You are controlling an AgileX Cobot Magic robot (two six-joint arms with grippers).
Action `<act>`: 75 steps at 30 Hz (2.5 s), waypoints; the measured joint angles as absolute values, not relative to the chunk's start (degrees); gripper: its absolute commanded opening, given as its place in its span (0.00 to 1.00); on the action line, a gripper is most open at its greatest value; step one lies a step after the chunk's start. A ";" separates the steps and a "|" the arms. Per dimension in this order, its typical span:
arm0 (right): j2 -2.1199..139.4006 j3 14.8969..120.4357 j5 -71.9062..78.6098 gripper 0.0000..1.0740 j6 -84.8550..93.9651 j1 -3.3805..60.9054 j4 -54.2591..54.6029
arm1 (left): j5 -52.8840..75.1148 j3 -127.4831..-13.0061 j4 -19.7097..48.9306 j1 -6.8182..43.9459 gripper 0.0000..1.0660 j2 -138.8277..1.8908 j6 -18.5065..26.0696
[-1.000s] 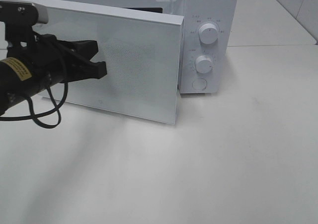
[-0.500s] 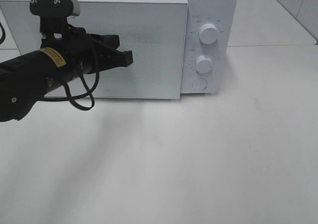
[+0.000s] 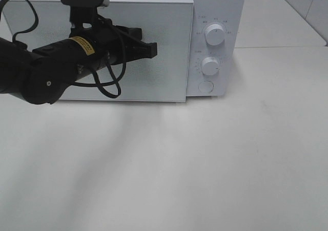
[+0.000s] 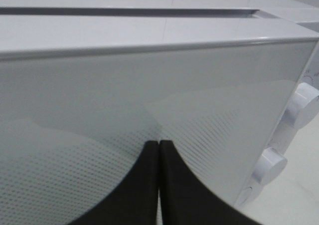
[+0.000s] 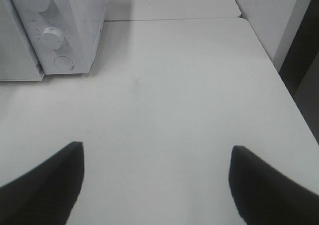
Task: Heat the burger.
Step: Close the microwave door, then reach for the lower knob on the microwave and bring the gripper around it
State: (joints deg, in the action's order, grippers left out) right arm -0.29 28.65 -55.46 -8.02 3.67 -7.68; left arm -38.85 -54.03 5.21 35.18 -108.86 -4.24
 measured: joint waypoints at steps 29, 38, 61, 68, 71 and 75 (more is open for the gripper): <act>-0.29 28.65 -55.52 0.71 -8.02 3.67 -7.62 | -26.87 -61.94 9.68 36.96 0.00 -111.44 -0.97; -0.29 28.65 -55.52 0.71 -8.02 3.67 -7.62 | -9.40 -62.34 9.57 41.14 0.35 -105.71 -0.97; -0.29 28.65 -55.52 0.71 -8.02 3.67 -7.62 | 45.03 -62.40 10.31 46.07 0.94 -95.51 -0.97; -0.29 28.65 -55.52 0.71 -8.02 3.67 -7.62 | 49.90 -62.51 10.71 43.09 0.94 -93.45 -1.03; -0.29 28.65 -55.52 0.71 -8.02 3.67 -7.62 | 51.39 -62.51 10.89 39.19 0.94 -92.02 -1.03; -0.29 28.65 -55.52 0.71 -8.02 3.67 -7.62 | 54.37 -62.51 10.89 30.88 0.94 -89.15 -1.03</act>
State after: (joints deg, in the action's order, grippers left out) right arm -0.29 28.65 -55.52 -8.02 3.67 -7.62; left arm 54.37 -62.51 10.89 30.88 -89.15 -1.03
